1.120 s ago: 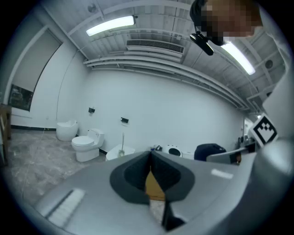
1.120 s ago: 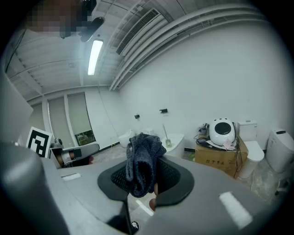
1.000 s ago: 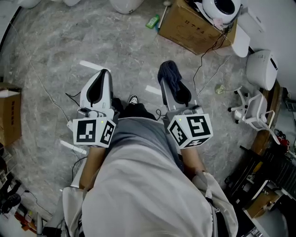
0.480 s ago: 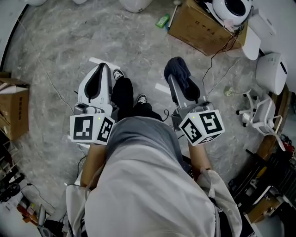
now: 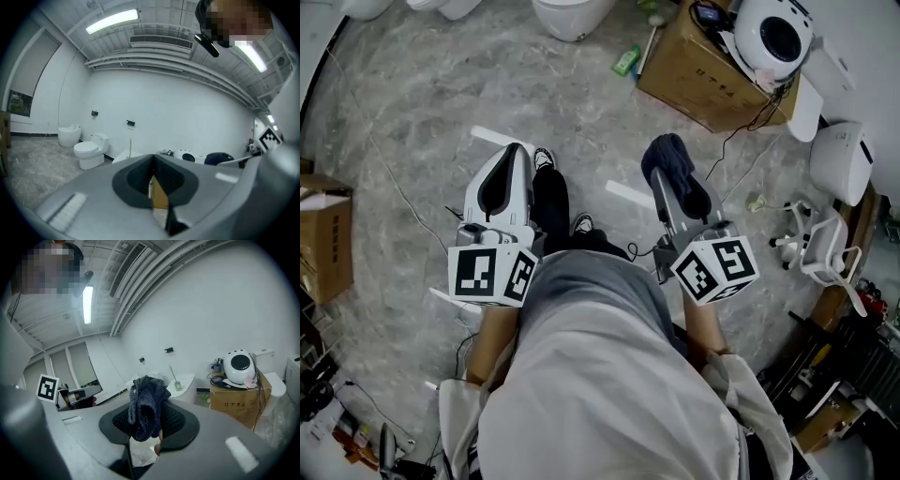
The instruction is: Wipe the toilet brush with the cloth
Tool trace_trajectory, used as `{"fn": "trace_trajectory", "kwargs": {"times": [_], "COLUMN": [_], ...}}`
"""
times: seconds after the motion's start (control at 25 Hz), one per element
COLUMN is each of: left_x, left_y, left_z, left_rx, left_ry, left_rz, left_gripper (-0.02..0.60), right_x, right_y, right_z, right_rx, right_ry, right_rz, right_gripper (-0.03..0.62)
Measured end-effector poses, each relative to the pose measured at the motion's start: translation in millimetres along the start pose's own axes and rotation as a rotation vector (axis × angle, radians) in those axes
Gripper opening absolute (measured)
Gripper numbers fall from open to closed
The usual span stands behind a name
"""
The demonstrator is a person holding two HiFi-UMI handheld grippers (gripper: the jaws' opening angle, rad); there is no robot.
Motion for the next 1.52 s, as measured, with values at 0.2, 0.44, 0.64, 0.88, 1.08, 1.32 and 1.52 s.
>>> {"fn": "trace_trajectory", "kwargs": {"times": [0.2,0.44,0.64,0.88,1.08,1.32,1.52], "left_x": [-41,-106,-157,-209,-239,-256,-264], "left_y": [41,87,117,140,145,156,182], "left_z": [25,59,83,106,116,119,123], "left_rx": [0.001,-0.017,0.003,0.041,0.063,0.068,0.068], "left_ry": [0.007,0.005,0.006,-0.008,-0.033,-0.041,-0.032], "left_rz": [-0.005,-0.02,-0.043,-0.059,-0.045,-0.039,-0.035], "left_gripper": [0.0,0.0,0.0,0.0,0.0,0.0,0.0], "right_x": [-8,-34,-57,-81,-95,-93,-76], "right_y": [58,127,175,219,243,265,292], "right_z": [28,60,78,96,105,114,127], "right_rx": [-0.015,-0.048,-0.062,-0.067,-0.081,-0.086,-0.072], "right_ry": [-0.004,-0.012,-0.017,-0.019,-0.034,-0.033,-0.023], "right_rz": [0.005,0.001,-0.003,-0.016,-0.02,-0.035,-0.043], "right_gripper": [0.098,0.098,0.098,0.099,0.1,0.1,0.1]}}
Point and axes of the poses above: the fingertips, and each gripper's own axes: y forward along the fingers, x to its right, z out of its top, the point moved 4 cm from there along -y, backward along the fingers, and after that the axes turned 10 degrees about -z, right-handed, at the moved point
